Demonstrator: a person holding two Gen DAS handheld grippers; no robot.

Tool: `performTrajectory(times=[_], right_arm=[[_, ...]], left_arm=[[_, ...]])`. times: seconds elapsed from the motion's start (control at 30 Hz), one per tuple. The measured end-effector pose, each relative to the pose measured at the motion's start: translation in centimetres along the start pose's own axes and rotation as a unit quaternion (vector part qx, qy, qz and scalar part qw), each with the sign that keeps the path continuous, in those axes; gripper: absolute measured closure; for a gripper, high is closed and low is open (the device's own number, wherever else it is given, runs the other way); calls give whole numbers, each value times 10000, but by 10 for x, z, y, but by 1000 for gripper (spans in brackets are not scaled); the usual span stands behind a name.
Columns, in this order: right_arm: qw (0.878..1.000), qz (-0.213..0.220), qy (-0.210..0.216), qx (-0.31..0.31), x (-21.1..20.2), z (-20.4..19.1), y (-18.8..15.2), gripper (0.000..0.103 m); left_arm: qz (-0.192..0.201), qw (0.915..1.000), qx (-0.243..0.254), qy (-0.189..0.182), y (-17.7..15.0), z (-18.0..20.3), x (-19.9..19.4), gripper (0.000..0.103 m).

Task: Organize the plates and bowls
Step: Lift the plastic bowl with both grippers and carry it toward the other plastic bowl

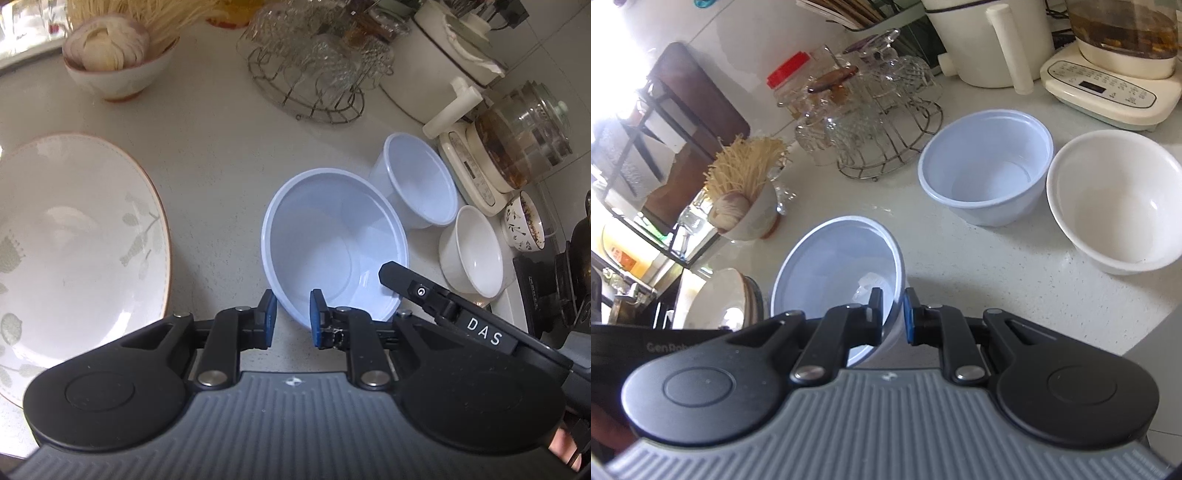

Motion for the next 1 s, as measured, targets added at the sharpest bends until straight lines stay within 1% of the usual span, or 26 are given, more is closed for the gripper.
performTrajectory(times=[0.17, 0.43, 0.53, 0.6, 0.67, 0.7, 0.73, 0.8, 0.9, 1.0], right_arm=[[9999, -71, -81, 22, 6, 1, -5, 88], [9999, -133, -85, -44, 12, -1, -2, 87], [9999, -81, -85, -27, 9, -1, 2, 86], [9999, -49, -103, -70, 5, -2, 5, 86], [9999, 9, -136, -99, 1, -2, 7, 86], [9998, 24, -172, -112, -1, -3, 7, 83], [9997, 42, -198, -122, -4, -3, 8, 75], [9997, 94, -197, -125, -9, -4, 9, 64], [9994, 156, -241, -197, -20, -8, 12, 64], [9985, 326, -300, -327, -35, -15, 14, 64]], left_arm=[[-15, 10000, -14, 26, 3, -4, 6, 82], [59, 10000, 0, 69, 5, -9, 2, 82], [60, 9998, -57, 188, 6, -10, -1, 73], [97, 9995, -78, 288, 6, -10, -6, 70], [129, 9994, -54, 319, 7, -9, -10, 63], [148, 9993, -72, 322, 8, -9, -13, 62], [177, 9993, -72, 311, 8, -9, -17, 62], [234, 9992, -23, 333, 9, -6, -26, 62], [348, 9987, 101, 363, 11, 1, -39, 62], [517, 9976, 308, 352, 15, 12, -57, 62]])
Point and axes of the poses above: each gripper's, at about its wrist camera, not at the fingertips, and x roughly the way its jaws point, z to its right, y to its top, the point moved 2 cm from there along x, roughly the way its jaws point, and after that the axes turned 11 degrees about -y, right-handed, at the moved point
